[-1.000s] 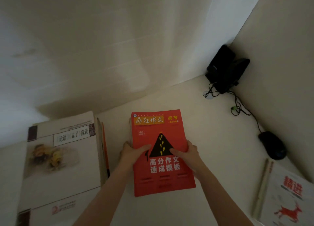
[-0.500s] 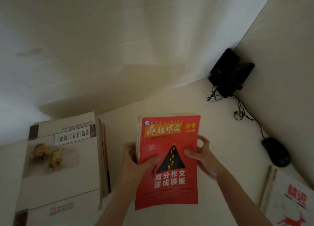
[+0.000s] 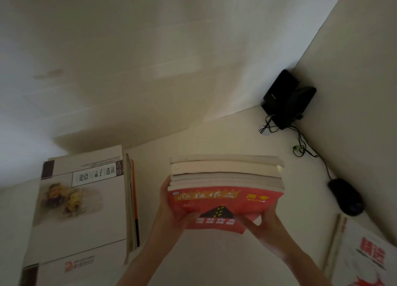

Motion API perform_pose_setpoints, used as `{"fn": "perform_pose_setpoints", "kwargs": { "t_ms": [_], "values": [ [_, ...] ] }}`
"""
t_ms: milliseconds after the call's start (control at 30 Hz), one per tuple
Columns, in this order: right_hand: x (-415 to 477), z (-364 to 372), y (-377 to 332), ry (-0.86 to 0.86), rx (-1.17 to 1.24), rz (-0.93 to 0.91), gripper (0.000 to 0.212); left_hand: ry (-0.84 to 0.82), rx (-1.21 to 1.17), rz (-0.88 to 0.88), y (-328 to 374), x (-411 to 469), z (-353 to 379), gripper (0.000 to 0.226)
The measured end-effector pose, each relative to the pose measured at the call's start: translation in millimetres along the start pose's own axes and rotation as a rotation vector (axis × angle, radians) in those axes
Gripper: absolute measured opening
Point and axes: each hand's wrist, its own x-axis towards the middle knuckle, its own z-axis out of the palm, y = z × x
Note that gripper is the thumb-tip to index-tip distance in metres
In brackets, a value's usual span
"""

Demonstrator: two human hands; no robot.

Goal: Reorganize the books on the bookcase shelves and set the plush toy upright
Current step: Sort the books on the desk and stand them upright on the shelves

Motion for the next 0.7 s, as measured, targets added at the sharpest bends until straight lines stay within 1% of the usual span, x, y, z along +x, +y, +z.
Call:
{"fn": "perform_pose_setpoints", "kwargs": {
  "t_ms": [67,133,233,333,400,467,567,700],
  "values": [
    [4,3,-3,0.05,-0.006,-0.031,0.11,0.036,0.018,0.02,0,3,2,0.089],
    [10,4,0,0.127,0.004,-0.114,0.121,0.046,0.033,0.04,0,11,2,0.09],
    [13,3,-8,0.172,0.021,-0.206,0.115,0.034,-0.02,0.079,8,23,1,0.083],
    [9,0,-24,0.186,0.021,-0.236,0.108,0.003,-0.048,0.099,20,25,-2,0.092],
    [3,-4,-39,0.204,0.008,-0.277,0.103,0.015,-0.042,0.121,30,20,-7,0.102],
    [-4,-10,-55,0.213,-0.011,-0.343,0.099,0.041,-0.038,0.152,44,12,-13,0.108],
    [-16,-16,-87,0.232,0.004,-0.451,0.093,0.099,-0.045,0.249,78,-5,-25,0.096],
    [-37,-14,-149,0.256,0.055,-0.574,0.093,0.202,-0.046,0.379,129,-32,-56,0.1]
  ]
}}
